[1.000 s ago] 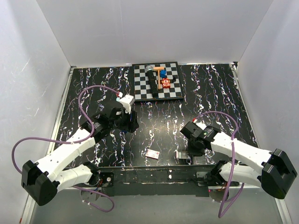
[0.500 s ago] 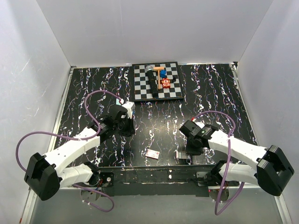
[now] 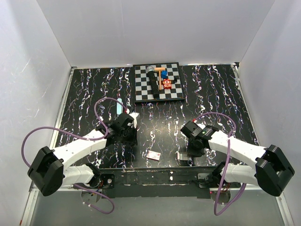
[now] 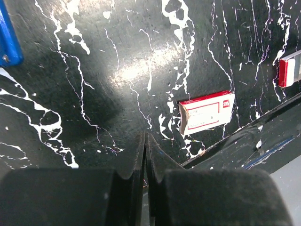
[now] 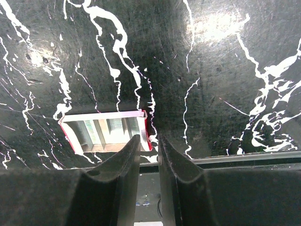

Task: Unload the staples from the stapler

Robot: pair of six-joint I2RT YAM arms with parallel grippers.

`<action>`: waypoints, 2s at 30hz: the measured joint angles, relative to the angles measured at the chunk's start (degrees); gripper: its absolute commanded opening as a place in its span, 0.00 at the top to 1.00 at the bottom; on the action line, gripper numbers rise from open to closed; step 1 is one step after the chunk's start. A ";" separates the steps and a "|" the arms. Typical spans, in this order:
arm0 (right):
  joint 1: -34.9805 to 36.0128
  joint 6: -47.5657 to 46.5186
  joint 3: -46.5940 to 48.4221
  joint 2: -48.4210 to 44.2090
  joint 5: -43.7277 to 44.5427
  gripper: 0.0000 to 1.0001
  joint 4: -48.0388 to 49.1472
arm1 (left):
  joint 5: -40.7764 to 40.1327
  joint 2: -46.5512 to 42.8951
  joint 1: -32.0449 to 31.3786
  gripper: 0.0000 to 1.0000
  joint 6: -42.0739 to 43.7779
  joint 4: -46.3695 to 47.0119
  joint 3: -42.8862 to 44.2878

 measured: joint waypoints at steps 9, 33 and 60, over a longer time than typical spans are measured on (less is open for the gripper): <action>-0.04 -0.48 0.02 2.40 -0.39 0.78 0.11 | 1.22 0.20 -1.97 1.00 -2.19 0.85 -2.84; -0.02 -1.57 0.57 4.72 -3.08 0.99 2.10 | 2.80 5.44 -2.89 1.00 -3.91 6.80 -5.62; 7.98 -5.31 7.21 14.29 -10.23 0.99 7.58 | 5.57 10.36 -6.64 1.00 -5.20 10.93 -5.51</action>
